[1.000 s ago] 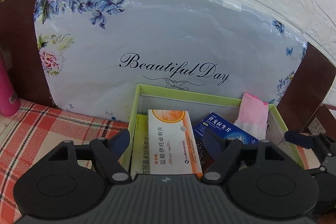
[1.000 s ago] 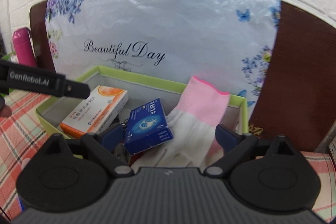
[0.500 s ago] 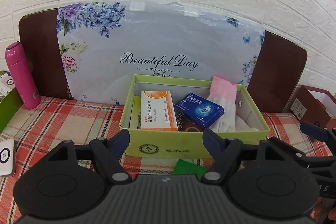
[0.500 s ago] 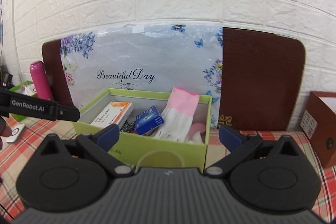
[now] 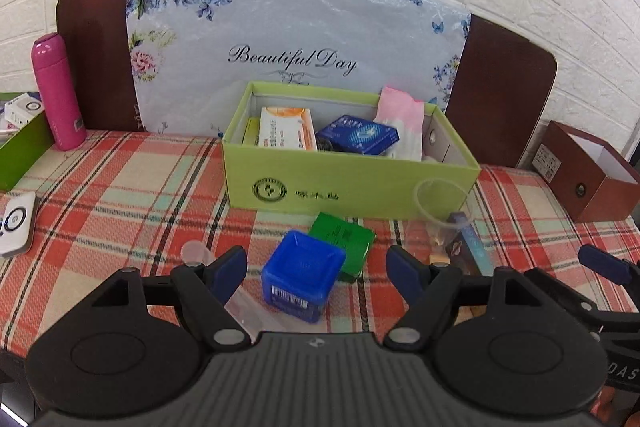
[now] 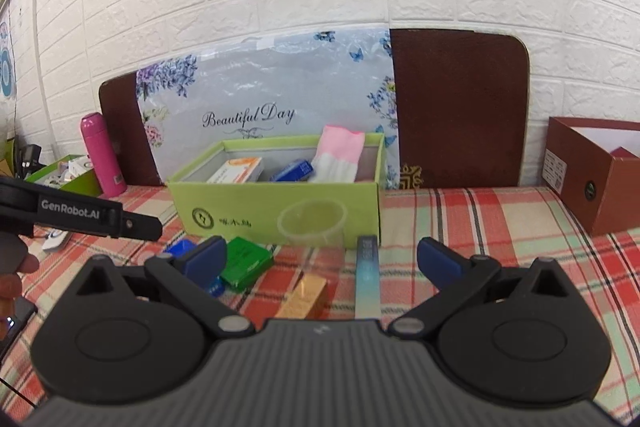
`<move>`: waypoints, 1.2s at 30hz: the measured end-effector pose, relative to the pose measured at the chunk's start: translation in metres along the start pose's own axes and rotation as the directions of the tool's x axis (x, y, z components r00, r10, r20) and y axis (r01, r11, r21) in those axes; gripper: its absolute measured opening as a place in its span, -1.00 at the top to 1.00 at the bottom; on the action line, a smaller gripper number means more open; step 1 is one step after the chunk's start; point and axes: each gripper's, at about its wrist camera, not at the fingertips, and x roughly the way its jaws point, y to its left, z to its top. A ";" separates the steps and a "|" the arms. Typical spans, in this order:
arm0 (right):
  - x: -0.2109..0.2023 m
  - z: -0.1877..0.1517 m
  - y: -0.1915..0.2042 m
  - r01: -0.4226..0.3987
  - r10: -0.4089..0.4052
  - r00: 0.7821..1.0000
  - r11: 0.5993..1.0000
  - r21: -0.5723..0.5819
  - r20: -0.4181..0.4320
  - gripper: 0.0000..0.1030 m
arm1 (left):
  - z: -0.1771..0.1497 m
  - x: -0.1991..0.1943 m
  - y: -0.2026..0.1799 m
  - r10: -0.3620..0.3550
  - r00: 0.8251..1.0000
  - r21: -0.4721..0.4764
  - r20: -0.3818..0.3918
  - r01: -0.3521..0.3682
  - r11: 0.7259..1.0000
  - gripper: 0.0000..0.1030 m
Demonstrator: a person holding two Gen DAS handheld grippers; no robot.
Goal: Organize objects
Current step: 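Move both grippers back toward the blue cube and gold box, then grasp the blue cube box with the left gripper while the right grasps the gold box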
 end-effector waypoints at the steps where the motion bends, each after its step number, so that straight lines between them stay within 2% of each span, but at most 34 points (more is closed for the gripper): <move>1: -0.002 -0.005 0.000 0.004 -0.004 1.000 1.000 0.001 -0.005 -1.00 | -0.004 0.000 0.000 0.005 1.000 0.002 -0.007 -0.005 1.000 -0.55; 17: -0.007 -0.056 -0.010 0.041 -0.034 0.991 0.998 0.053 -0.126 -1.00 | -0.047 0.018 -0.005 0.030 0.990 0.013 -0.139 -0.029 1.000 -0.55; 24: 0.004 -0.063 -0.008 0.020 -0.009 0.989 0.997 0.070 -0.151 -1.00 | -0.054 0.025 0.012 0.073 0.985 0.002 -0.160 -0.073 0.997 -0.55; 27: 0.014 -0.065 0.001 -0.002 0.013 0.986 0.998 0.069 -0.167 -1.00 | -0.050 0.026 0.021 0.068 0.987 -0.011 -0.145 -0.070 0.997 -0.55; 31: 0.031 -0.063 0.024 -0.054 0.058 0.983 0.998 0.026 -0.173 -0.78 | -0.039 0.033 0.023 0.049 0.992 -0.013 -0.118 -0.050 0.999 -0.55; 33: 0.042 -0.062 0.031 -0.065 0.066 0.981 0.998 0.014 -0.183 -0.73 | -0.033 0.039 0.020 0.035 0.993 0.002 -0.115 -0.035 0.999 -0.55; 35: 0.053 -0.060 0.036 -0.073 0.074 0.979 0.997 0.013 -0.192 -0.51 | -0.027 0.047 0.015 0.030 0.993 0.016 -0.117 -0.029 0.999 -0.55; 36: 0.058 -0.059 0.037 -0.070 0.070 0.978 0.998 0.010 -0.197 -0.48 | -0.025 0.052 0.014 0.032 0.992 0.018 -0.118 -0.030 0.999 -0.55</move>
